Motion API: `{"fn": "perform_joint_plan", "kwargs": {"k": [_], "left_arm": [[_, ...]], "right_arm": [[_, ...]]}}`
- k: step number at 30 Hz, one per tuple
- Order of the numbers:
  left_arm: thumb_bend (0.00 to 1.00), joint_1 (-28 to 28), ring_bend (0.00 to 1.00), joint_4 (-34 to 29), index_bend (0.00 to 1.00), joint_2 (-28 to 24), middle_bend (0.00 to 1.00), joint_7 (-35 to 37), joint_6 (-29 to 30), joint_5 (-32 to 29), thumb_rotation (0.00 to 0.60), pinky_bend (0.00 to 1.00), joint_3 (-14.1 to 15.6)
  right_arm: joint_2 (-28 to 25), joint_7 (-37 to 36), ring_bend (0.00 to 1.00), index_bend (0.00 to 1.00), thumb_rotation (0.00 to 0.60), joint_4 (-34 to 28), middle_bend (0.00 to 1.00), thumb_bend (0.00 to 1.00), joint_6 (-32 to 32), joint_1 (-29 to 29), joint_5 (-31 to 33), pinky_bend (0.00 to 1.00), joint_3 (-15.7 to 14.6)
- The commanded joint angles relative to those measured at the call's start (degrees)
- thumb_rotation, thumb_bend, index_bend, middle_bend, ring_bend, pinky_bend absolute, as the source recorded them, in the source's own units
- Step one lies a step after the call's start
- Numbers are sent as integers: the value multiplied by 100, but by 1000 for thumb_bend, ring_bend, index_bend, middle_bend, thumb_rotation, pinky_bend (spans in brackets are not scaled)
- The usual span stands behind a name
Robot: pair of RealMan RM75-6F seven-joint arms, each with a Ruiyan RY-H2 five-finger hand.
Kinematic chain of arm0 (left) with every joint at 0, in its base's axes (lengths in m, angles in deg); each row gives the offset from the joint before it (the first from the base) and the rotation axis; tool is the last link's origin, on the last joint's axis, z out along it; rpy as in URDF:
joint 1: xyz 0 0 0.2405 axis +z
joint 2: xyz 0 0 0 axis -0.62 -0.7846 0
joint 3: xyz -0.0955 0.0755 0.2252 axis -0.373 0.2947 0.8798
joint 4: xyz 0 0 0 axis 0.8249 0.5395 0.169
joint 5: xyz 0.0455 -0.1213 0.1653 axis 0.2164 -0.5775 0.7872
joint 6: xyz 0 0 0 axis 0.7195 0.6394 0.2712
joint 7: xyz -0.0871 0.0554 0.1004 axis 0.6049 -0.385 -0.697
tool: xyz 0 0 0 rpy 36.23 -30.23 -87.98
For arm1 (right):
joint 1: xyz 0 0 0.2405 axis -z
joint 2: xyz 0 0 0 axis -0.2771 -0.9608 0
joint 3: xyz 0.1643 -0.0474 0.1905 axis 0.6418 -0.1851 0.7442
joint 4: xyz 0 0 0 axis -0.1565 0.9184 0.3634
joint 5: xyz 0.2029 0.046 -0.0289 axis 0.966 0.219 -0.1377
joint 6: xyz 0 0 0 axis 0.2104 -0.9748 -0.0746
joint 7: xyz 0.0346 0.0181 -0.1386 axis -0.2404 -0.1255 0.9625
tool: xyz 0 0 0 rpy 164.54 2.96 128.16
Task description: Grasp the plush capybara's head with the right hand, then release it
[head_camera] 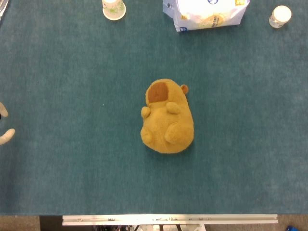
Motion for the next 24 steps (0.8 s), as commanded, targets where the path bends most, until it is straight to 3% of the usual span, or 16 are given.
{"fn": "perform_joint_plan", "kwargs": {"k": [1, 11, 20, 24], "left_arm": [[104, -4, 466, 24, 549, 23, 591, 31, 20, 14, 600, 612, -11], [103, 10, 468, 40, 551, 52, 594, 15, -2, -20, 600, 617, 16], [104, 109, 468, 69, 551, 35, 594, 80, 109, -4, 600, 617, 63], [103, 124, 468, 111, 551, 32, 594, 165, 126, 6, 600, 617, 61]], "right_arm": [[4, 1, 370, 508, 600, -3, 419, 237, -7, 5, 2, 631, 3], [2, 11, 370, 507, 600, -13, 419, 237, 29, -43, -41, 630, 22], [-135, 258, 370, 508, 600, -330, 419, 228, 286, -361, -461, 631, -12], [-189, 547, 369, 507, 600, -621, 419, 166, 582, -662, -734, 607, -9]]}}
